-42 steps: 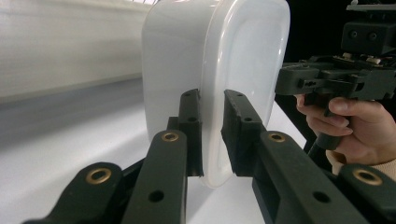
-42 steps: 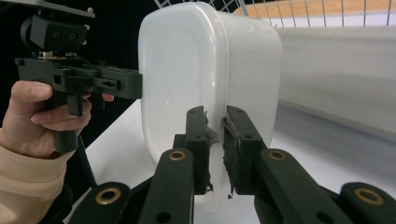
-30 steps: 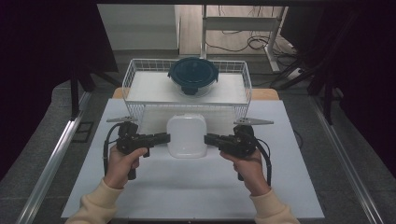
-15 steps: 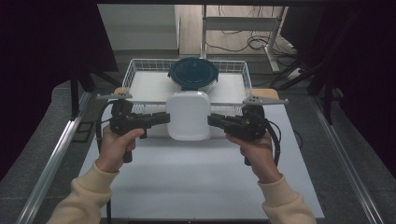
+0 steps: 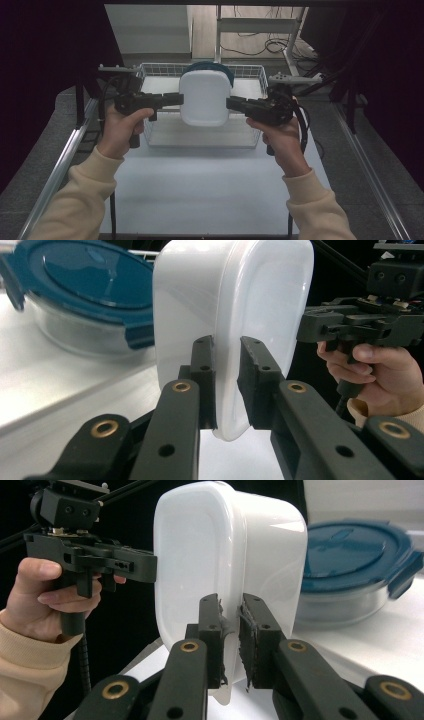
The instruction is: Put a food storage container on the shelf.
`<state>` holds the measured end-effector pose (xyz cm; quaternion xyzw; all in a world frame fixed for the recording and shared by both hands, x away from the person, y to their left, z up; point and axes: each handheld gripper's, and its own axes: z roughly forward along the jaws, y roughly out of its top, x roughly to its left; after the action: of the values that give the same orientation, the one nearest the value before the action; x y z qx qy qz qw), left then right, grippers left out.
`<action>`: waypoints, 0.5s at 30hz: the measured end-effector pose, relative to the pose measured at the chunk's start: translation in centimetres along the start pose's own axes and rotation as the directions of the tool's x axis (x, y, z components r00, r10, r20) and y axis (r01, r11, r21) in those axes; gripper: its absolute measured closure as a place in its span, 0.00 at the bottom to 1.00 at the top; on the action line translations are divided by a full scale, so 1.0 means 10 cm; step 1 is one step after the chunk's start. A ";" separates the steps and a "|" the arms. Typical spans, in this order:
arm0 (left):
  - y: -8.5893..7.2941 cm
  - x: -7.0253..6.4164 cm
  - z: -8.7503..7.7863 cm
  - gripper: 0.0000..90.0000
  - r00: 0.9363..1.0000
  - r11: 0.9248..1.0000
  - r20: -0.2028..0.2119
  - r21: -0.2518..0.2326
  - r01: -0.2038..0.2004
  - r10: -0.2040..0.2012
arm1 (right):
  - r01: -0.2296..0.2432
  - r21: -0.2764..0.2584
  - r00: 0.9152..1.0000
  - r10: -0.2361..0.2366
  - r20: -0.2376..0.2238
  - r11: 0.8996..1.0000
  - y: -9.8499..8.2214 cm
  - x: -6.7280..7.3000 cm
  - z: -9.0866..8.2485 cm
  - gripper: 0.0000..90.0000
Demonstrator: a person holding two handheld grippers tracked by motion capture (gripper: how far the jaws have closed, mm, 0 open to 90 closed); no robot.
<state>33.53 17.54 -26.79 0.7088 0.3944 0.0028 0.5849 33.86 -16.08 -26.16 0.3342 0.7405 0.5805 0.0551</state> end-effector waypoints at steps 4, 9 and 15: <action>0.19 0.00 0.00 0.86 1.000 1.000 0.003 0.006 -0.006 0.006 | -0.001 -0.013 1.000 0.001 -0.002 1.000 0.15 -0.02 -0.01 0.89; 0.38 0.08 0.03 0.86 1.000 1.000 0.009 0.010 0.014 -0.014 | -0.015 -0.011 1.000 0.015 -0.005 1.000 0.35 -0.10 0.03 0.89; 0.59 0.21 0.08 0.86 0.999 0.999 0.017 0.019 0.045 -0.045 | -0.031 0.003 1.000 0.031 -0.007 1.000 0.56 -0.22 0.12 0.89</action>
<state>38.61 18.05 -23.10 0.7051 0.4052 -0.0200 0.5815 38.52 -15.74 -22.23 0.3437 0.7363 0.5813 0.0432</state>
